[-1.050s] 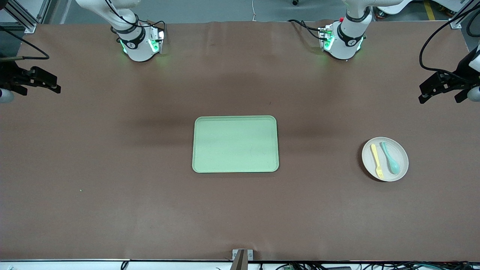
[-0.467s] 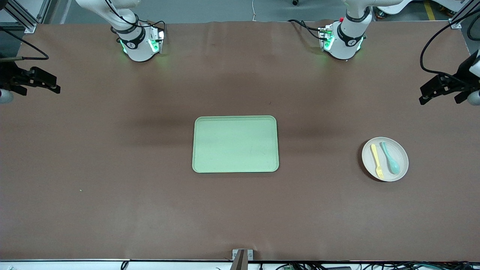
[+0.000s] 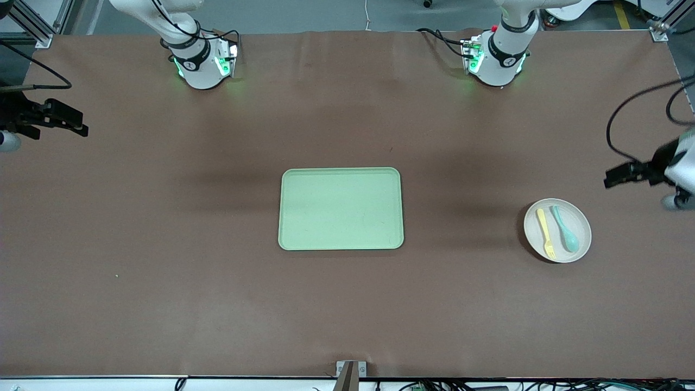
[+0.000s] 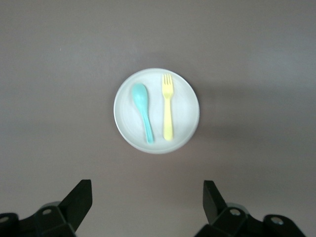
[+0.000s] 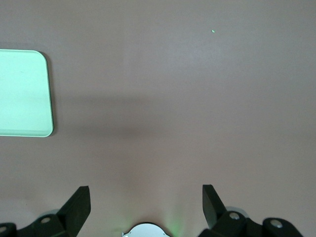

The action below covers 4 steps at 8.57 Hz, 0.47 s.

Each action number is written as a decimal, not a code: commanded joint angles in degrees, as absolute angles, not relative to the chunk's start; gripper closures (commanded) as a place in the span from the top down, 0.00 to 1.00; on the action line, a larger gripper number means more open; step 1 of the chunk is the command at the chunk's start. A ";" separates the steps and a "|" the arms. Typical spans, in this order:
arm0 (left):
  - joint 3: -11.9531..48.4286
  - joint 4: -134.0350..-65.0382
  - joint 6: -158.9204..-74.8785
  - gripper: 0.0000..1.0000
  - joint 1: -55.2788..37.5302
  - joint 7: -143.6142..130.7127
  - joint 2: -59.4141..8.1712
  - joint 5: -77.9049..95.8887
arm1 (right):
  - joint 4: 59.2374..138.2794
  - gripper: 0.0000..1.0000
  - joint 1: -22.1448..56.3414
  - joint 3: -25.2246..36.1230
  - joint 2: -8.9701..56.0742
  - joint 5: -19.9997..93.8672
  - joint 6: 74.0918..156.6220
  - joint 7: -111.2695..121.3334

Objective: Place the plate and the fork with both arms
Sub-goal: 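Reach the left gripper to the white plate rim and grasp it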

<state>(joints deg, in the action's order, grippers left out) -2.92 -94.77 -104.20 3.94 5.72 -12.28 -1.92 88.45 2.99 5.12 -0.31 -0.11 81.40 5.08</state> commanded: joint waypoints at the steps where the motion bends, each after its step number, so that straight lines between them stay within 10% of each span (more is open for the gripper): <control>1: -2.73 -92.90 -107.82 0.99 8.76 10.79 -19.74 -0.80 | 89.21 1.00 3.16 5.01 -0.79 -0.88 81.74 4.31; 4: -2.64 -93.08 -115.29 0.91 15.54 19.66 -29.94 9.37 | 89.21 0.99 3.16 5.01 -0.79 -0.88 81.74 4.31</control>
<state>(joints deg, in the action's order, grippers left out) -2.97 -94.61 -113.71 13.98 16.96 -26.15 6.40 88.49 3.01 5.10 -0.29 -0.12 81.42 5.08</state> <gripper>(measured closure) 0.035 0.004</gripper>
